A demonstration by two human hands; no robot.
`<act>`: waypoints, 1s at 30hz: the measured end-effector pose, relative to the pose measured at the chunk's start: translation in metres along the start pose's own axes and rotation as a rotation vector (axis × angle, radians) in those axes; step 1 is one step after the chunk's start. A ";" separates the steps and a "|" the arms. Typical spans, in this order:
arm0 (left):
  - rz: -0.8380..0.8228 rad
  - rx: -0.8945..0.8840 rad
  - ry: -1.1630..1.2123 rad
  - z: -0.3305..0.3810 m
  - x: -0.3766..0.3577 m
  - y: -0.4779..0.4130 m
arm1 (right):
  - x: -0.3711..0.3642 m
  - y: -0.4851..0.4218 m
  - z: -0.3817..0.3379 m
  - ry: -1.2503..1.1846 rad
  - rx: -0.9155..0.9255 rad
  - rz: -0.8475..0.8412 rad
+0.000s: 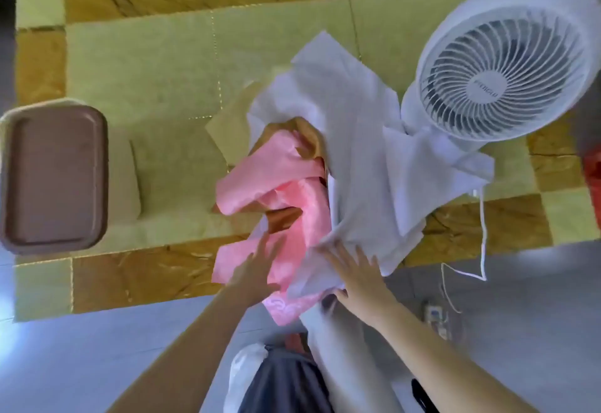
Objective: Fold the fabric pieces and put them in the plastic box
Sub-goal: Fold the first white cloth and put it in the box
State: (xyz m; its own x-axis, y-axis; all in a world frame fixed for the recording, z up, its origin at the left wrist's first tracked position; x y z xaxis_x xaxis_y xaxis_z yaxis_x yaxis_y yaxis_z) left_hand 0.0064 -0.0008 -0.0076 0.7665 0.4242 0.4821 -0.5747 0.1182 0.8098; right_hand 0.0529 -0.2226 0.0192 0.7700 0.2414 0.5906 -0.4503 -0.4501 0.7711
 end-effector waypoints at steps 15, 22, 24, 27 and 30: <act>0.768 0.216 -0.028 -0.109 0.062 -0.025 | 0.028 -0.118 -0.076 -0.144 0.266 0.409; 0.966 -0.031 0.148 -0.068 0.091 -0.038 | 0.048 -0.145 -0.087 -0.284 0.353 0.635; 0.916 -0.006 0.114 -0.064 0.090 -0.049 | 0.054 -0.149 -0.072 -0.162 0.264 0.792; 0.959 -0.024 0.073 -0.062 0.091 -0.057 | 0.064 -0.161 -0.047 0.178 0.062 0.839; 1.020 -0.081 0.018 -0.064 0.093 -0.056 | 0.067 -0.172 -0.034 0.246 -0.008 0.850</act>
State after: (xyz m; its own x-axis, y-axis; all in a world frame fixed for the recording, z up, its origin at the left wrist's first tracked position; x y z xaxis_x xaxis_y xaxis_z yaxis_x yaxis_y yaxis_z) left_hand 0.0920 0.0893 -0.0296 -0.1031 0.3702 0.9232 -0.9691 -0.2465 -0.0094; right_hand 0.1665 -0.1000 -0.0658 0.0550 0.0062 0.9985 -0.8299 -0.5557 0.0491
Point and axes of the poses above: each hand's wrist, its own y-axis away from the middle knuckle, its own x-axis out of the back of the hand, z = x × y, the point moved 1 cm from there along -y, towards the middle knuckle, and after that the axes turned 5 degrees about -z, right-handed, at the moved point
